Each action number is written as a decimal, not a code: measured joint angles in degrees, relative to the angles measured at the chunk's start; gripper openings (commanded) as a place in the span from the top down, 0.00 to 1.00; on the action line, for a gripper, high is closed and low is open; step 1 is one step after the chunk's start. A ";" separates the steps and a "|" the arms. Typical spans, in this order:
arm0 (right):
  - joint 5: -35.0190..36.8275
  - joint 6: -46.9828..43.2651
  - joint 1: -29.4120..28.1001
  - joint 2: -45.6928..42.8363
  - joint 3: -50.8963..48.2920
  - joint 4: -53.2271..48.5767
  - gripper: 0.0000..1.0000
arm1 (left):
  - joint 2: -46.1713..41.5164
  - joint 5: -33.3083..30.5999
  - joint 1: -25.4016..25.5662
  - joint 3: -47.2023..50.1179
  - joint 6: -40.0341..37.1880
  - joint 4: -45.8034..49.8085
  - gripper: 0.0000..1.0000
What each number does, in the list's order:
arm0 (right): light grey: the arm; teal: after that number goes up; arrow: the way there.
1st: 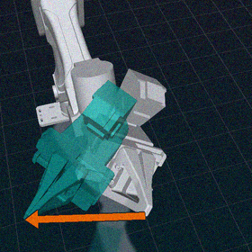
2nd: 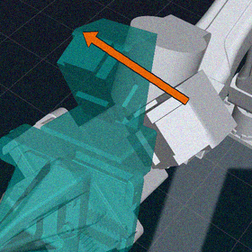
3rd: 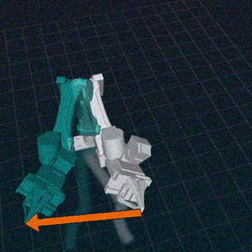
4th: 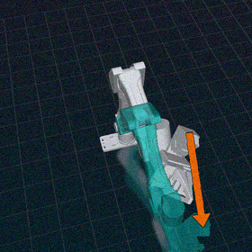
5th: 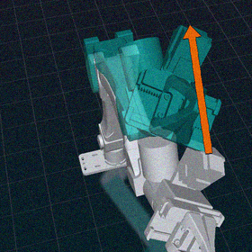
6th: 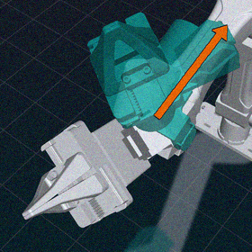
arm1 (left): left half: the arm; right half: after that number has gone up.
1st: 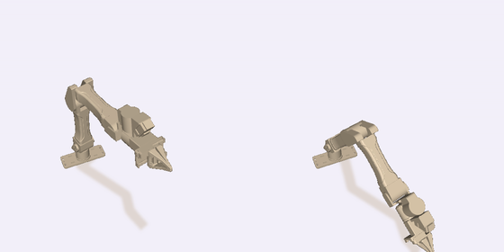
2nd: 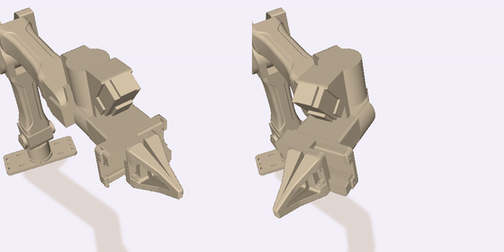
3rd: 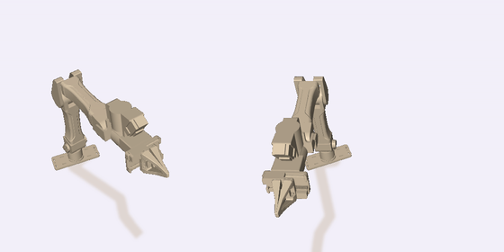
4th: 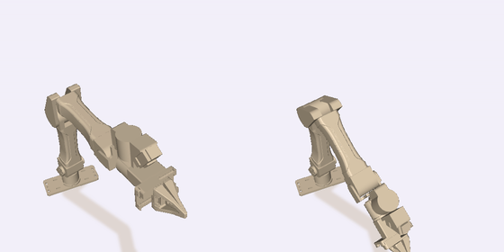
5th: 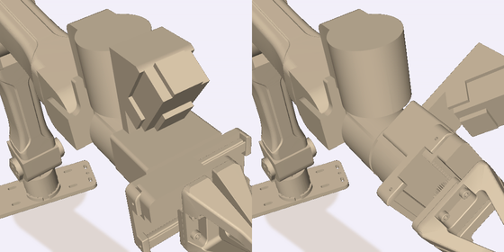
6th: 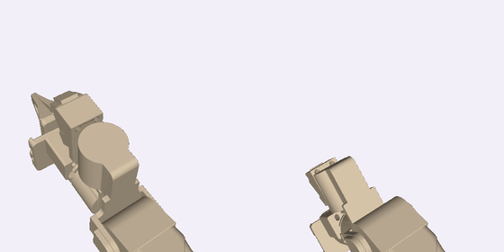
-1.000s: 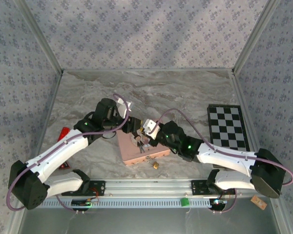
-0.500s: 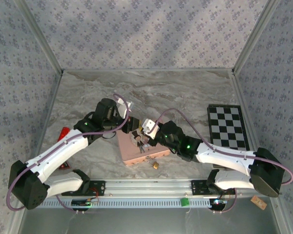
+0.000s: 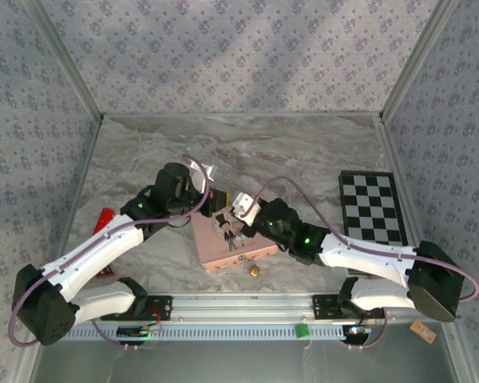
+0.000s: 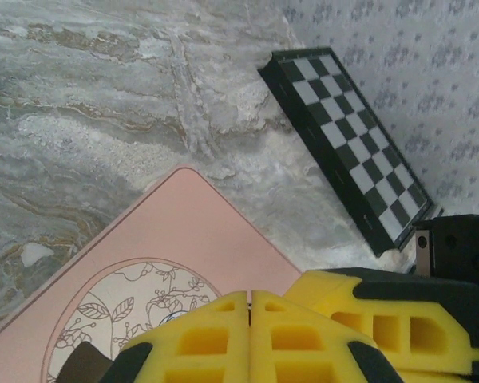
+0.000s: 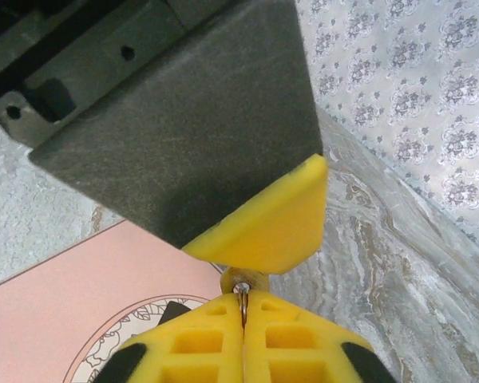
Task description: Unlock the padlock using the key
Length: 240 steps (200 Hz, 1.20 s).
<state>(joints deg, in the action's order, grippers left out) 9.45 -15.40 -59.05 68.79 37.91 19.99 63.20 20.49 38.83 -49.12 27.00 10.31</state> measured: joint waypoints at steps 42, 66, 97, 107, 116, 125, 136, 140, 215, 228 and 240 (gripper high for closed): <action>-2.38 10.88 5.46 -2.29 -2.40 3.80 0.50 | -4.68 -11.17 -0.15 5.99 7.63 -5.88 1.00; -5.75 23.08 9.62 -3.52 -4.42 7.69 0.44 | -6.01 -15.58 -0.20 7.63 11.63 -9.90 1.00; -9.38 41.59 12.13 -3.39 -7.45 15.26 0.40 | -6.12 -17.99 -0.13 8.20 15.87 -15.69 1.00; -10.43 46.71 12.92 -2.84 -8.79 18.56 0.39 | -6.10 -18.38 -0.07 8.28 16.79 -17.11 1.00; -11.30 51.65 13.73 -1.57 -9.90 22.23 0.38 | -6.08 -18.43 -0.02 8.28 17.51 -18.01 1.00; -12.33 55.52 14.51 0.17 -10.71 25.97 0.38 | -6.03 -18.49 0.11 8.28 18.23 -18.88 1.00; -13.90 59.87 15.37 2.97 -11.21 30.40 0.38 | -5.77 -18.49 0.48 8.28 19.06 -20.11 1.00; -14.53 61.24 15.67 4.07 -11.26 32.09 0.38 | -5.68 -18.49 0.70 8.28 19.34 -20.57 1.00; -23.10 76.89 16.52 17.46 -10.27 53.86 0.36 | -3.85 -19.06 4.44 8.33 26.23 -27.67 1.00; -23.54 77.29 16.24 17.35 -9.77 55.30 0.36 | -3.34 -19.06 4.70 8.33 27.06 -28.15 1.00; -23.82 77.53 15.98 16.96 -9.66 56.08 0.36 | -2.93 -19.06 4.81 8.33 27.85 -28.65 1.00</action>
<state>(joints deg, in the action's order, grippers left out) -14.37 62.13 -43.07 85.76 28.25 76.07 60.27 1.43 43.64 -40.80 54.85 -18.35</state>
